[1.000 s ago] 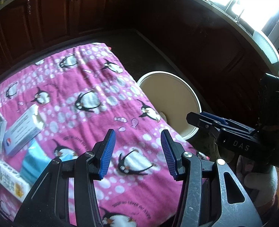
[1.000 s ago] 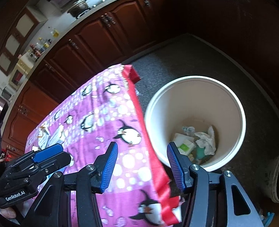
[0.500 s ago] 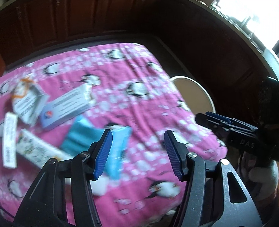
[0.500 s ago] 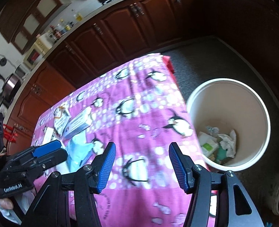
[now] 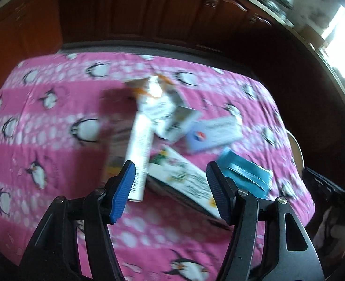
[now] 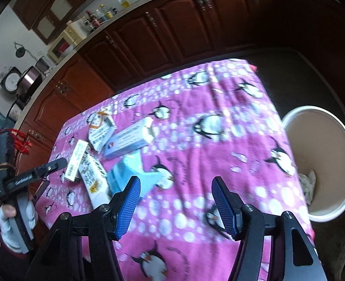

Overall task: Collect trash
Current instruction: 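Grasp the white OTC medicine box with the left tool while the right tool grasps the orange-printed wrapper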

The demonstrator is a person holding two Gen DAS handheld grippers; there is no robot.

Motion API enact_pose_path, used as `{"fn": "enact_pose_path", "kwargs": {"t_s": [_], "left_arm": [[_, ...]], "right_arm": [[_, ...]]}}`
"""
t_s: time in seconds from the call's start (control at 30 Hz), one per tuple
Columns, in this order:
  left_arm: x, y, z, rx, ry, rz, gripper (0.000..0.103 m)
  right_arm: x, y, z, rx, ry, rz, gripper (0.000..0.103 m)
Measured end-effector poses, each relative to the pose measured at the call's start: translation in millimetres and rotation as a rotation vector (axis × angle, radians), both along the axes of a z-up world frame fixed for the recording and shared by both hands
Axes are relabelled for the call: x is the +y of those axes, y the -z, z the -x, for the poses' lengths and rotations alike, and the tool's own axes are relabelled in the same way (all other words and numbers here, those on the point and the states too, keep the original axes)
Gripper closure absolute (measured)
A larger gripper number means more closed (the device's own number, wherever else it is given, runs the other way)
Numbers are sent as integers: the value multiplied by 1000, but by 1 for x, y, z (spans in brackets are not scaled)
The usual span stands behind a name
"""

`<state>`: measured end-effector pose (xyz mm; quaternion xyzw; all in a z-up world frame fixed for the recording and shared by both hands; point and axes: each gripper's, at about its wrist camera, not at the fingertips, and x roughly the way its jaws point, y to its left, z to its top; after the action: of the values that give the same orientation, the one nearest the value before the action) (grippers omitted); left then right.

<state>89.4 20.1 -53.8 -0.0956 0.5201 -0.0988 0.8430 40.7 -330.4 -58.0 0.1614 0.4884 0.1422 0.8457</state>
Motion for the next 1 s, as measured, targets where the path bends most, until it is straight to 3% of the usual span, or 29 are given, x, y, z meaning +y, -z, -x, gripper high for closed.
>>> {"fn": "enact_pose_path", "kwargs": {"t_s": [0.1, 0.2, 0.53, 0.8, 0.83, 0.9, 1.0], "left_arm": [[23, 11, -10, 31, -38, 56, 41], [32, 22, -15, 63, -47, 90, 33], [37, 51, -34, 127, -58, 45, 33], [40, 65, -49, 161, -75, 77, 33], [41, 67, -50, 169, -70, 76, 33], [37, 71, -50, 182, -38, 53, 45], [32, 71, -47, 163, -16, -10, 47]], "right_arm": [[19, 0, -13, -2, -42, -3, 42], [35, 6, -28, 18, -75, 2, 42], [81, 21, -68, 69, -168, 5, 42], [121, 20, -110, 60, -224, -25, 37], [127, 22, -116, 66, -238, -20, 36], [142, 26, -130, 79, -264, -17, 36], [164, 33, -152, 90, -293, -22, 35]]}}
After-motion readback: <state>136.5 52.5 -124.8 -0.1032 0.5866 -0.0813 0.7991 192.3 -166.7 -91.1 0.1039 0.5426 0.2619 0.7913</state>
